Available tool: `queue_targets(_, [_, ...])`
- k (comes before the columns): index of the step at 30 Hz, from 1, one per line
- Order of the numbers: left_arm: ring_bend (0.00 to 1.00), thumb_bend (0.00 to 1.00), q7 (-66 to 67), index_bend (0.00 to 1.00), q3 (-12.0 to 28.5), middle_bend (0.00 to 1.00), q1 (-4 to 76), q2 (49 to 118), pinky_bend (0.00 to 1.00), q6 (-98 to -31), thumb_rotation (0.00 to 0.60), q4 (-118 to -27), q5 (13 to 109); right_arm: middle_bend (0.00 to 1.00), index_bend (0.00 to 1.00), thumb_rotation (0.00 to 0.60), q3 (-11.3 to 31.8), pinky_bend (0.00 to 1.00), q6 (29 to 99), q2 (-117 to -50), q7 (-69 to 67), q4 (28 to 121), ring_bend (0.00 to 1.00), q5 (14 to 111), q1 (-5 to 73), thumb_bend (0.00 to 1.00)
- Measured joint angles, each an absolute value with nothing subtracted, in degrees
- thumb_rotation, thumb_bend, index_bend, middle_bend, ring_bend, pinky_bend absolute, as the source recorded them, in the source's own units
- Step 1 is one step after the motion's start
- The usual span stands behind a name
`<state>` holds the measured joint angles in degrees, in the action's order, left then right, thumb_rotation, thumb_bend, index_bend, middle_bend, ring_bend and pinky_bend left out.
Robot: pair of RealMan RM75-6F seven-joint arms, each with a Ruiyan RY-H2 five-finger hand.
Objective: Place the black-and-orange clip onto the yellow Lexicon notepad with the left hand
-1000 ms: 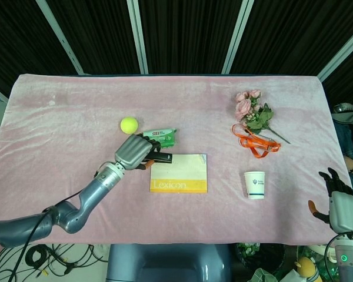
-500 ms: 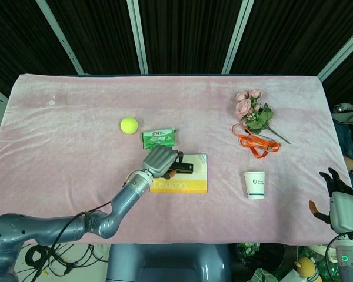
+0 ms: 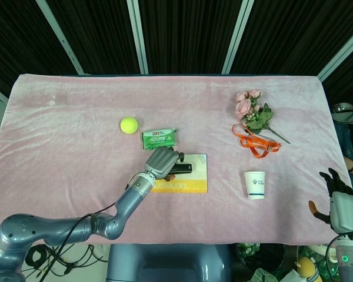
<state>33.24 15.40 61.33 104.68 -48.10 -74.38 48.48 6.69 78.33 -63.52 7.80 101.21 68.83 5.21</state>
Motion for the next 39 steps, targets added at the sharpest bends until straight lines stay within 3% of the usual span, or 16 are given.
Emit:
queue_targets(3, [0.0,0.0,32.4,0.17,15.8,0.12,61.1,104.9,0.07,-48.6,0.6,-74.5,47.9,0.06,0.18,0.6,6.7,0.23,78.4,-63.5,7.8,101.2,0.19,68.8,5.2,0.25])
queue_targets(10, [0.0,0.0,30.7,0.17,16.8,0.11,60.2,102.4,0.04,-49.6,0.6,-77.9,46.9,0.06,0.18,0.6,6.9,0.23,78.1,-63.4,7.4,101.1,0.19,68.5,5.2,0.24])
queue_targets(18, [0.0,0.0,31.4,0.19,14.7,0.11,56.0,90.9,0.04,-53.0,0.6,-90.6,49.5,0.06,0.18,0.6,6.8,0.23,78.6,-63.4,7.6,101.0,0.19,68.7,5.1,0.24])
queue_targets(22, [0.0,0.0,32.2,0.19,10.5,0.11,50.6,81.1,0.04,-57.9,0.6,-100.2,53.3,0.06,0.18,0.6,6.9,0.23,78.8,-63.4,7.9,101.0,0.19,68.6,5.0,0.24])
queue_targets(27, [0.0,0.0,29.6,0.2,3.3,0.11,39.1,68.9,0.04,-69.4,0.6,-108.4,61.4,0.06,0.18,0.6,6.8,0.23,79.5,-63.5,8.6,100.9,0.19,69.0,4.9,0.24])
queue_targets(30, [0.0,0.0,24.2,0.2,-0.2,0.11,32.9,64.8,0.04,-74.9,0.6,-108.8,66.5,0.06,0.18,0.6,6.9,0.23,79.6,-63.6,8.8,100.8,0.19,69.0,4.9,0.24])
queue_targets(39, [0.0,0.0,4.9,0.23,-8.4,0.12,21.8,60.1,0.04,-83.2,0.6,-101.2,82.4,0.06,0.18,0.6,6.8,0.23,79.7,-63.8,9.4,100.8,0.19,69.1,4.9,0.24])
